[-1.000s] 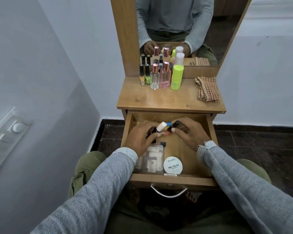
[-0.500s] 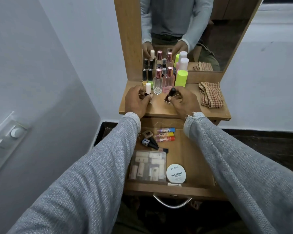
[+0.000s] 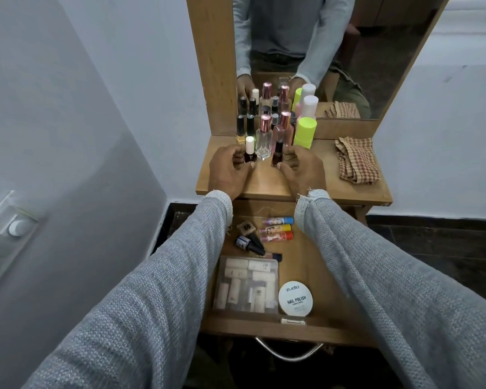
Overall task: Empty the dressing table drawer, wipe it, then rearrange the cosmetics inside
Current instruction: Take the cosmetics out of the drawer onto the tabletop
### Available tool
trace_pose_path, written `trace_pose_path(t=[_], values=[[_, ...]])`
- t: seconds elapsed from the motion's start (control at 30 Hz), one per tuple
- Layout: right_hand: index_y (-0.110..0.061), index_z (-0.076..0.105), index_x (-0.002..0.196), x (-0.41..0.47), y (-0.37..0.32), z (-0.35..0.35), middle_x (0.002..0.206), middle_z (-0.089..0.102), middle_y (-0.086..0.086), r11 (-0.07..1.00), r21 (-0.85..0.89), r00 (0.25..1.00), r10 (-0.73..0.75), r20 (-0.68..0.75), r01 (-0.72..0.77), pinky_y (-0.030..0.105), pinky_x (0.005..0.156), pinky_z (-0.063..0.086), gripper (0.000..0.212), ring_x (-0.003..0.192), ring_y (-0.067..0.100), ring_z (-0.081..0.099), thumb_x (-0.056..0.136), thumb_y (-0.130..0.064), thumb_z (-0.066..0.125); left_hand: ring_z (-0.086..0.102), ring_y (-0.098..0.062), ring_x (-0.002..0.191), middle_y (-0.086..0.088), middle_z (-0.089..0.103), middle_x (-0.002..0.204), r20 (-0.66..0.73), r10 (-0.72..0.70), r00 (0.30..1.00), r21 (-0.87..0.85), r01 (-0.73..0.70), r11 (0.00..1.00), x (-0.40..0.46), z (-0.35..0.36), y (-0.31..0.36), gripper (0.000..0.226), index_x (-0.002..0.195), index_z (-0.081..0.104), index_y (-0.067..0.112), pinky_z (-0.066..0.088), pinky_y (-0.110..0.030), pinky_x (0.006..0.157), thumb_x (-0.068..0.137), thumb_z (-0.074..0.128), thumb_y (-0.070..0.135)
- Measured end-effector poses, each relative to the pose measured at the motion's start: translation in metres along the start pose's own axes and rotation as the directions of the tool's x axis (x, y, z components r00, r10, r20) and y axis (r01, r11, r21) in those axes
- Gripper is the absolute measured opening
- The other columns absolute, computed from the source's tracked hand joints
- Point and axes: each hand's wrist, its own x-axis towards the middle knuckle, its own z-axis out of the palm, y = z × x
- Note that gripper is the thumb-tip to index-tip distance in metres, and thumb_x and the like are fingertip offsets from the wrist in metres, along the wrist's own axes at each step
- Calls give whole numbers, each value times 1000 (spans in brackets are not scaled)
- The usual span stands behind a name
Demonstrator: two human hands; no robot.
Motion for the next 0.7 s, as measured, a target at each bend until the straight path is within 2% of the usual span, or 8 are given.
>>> trace_pose_path(t=[0.13,0.3,0.43,0.7], values=[[-18,65,105,2,-2,5,90,67,-4,999,-31,999,42,8,-42,35,80,55,25,79,13,61,80,-13,69,57,-10,87,-2,63,102,-53,-11,999,67,14,998,3,3,4,35,113,69,11,51,-22,86,80,77,18],[-26,63,100,5,-5,7,88,67,-6,987,-130,996,92,-13,-93,35,76,53,19,81,17,61,82,-23,68,56,-9,85,4,60,96,-56,-54,997,76,58,995,9,7,9,38,116,68,11,46,-18,80,81,76,24],[-23,63,101,3,-5,7,90,66,-4,983,-162,996,85,-26,-88,33,77,52,18,83,17,61,83,-23,67,56,-8,82,0,68,100,-46,-81,996,119,86,989,14,10,7,36,112,71,13,44,-19,74,80,77,30],[-26,63,107,-1,-2,8,94,68,-7,991,-118,998,52,-43,-57,34,81,53,26,84,13,62,82,-23,68,57,-9,86,2,66,102,-33,-103,994,90,105,990,13,9,9,43,117,68,12,48,-21,81,79,77,29]])
